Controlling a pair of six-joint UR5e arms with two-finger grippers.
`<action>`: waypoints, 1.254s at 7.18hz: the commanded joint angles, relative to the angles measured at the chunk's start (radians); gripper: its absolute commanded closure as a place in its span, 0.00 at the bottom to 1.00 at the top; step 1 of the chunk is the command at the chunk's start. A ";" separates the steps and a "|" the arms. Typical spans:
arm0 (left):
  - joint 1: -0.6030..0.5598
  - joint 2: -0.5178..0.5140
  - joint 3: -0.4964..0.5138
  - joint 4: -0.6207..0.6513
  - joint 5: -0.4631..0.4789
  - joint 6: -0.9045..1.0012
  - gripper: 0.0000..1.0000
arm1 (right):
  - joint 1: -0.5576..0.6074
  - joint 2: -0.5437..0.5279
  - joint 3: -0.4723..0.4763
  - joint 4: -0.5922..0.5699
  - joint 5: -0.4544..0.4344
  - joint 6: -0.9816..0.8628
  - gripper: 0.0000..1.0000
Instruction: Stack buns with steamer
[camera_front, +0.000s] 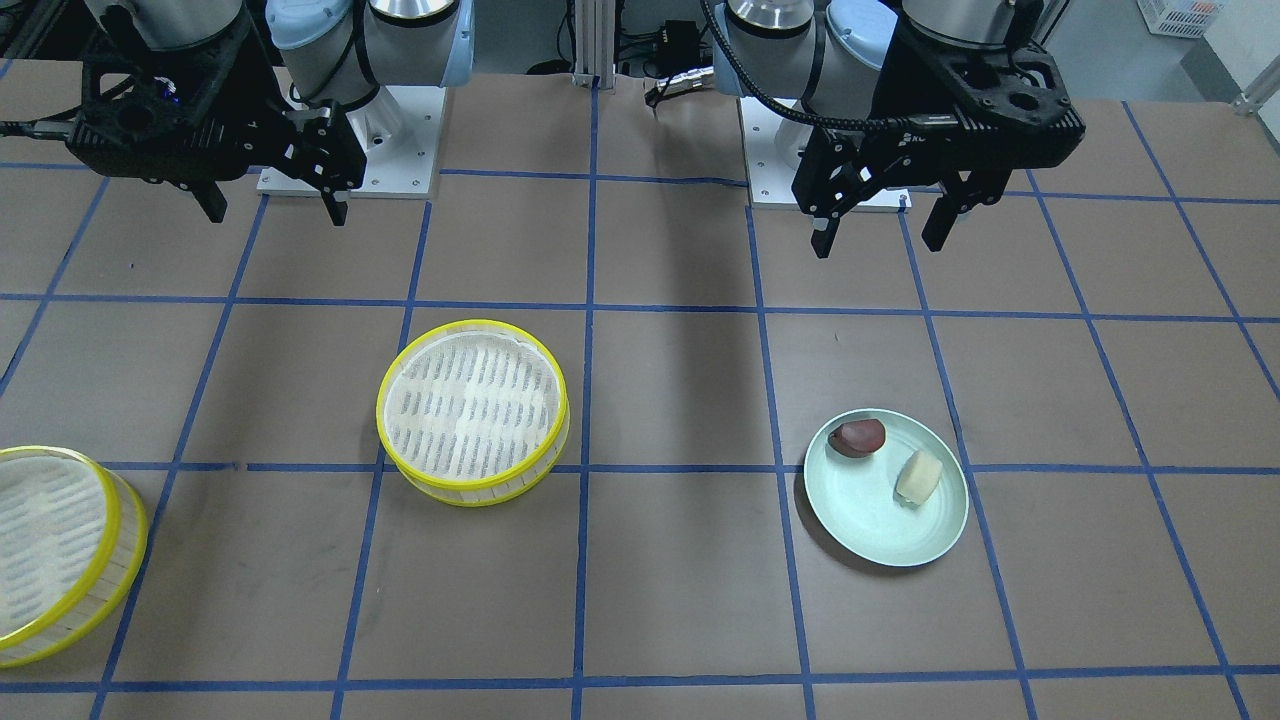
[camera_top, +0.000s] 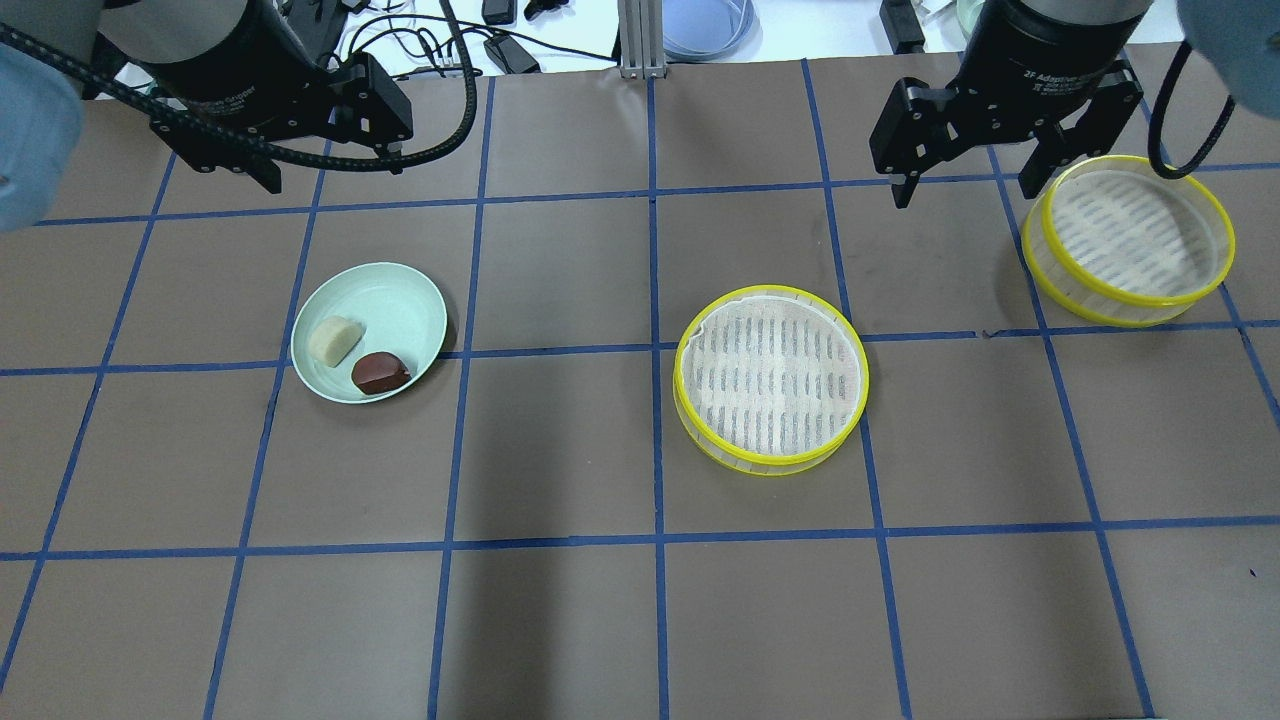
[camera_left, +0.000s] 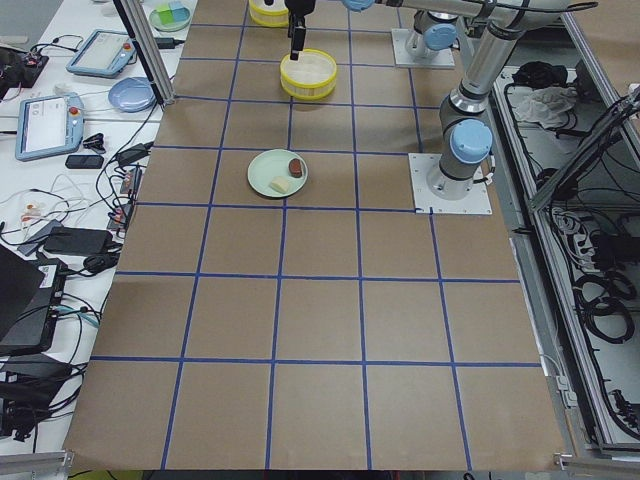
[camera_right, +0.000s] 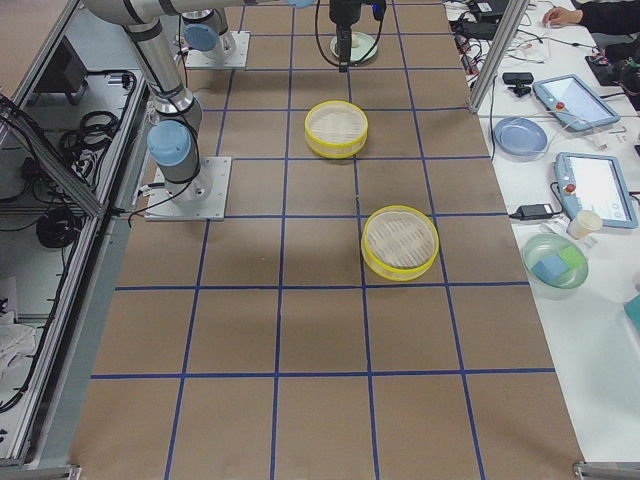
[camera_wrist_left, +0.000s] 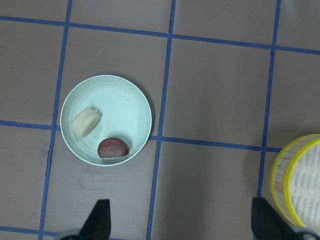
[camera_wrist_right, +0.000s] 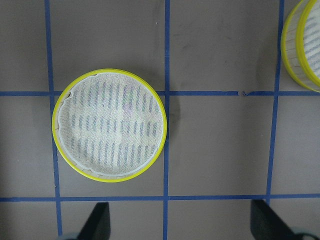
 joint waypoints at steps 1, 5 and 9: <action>0.004 -0.007 -0.011 -0.011 0.000 0.025 0.00 | 0.001 0.000 0.000 0.000 0.000 0.000 0.00; 0.082 -0.048 -0.085 0.016 -0.015 0.266 0.00 | 0.001 0.002 0.000 0.000 0.003 -0.003 0.00; 0.225 -0.227 -0.142 0.192 -0.015 0.393 0.00 | -0.135 0.038 -0.003 -0.027 -0.006 -0.078 0.00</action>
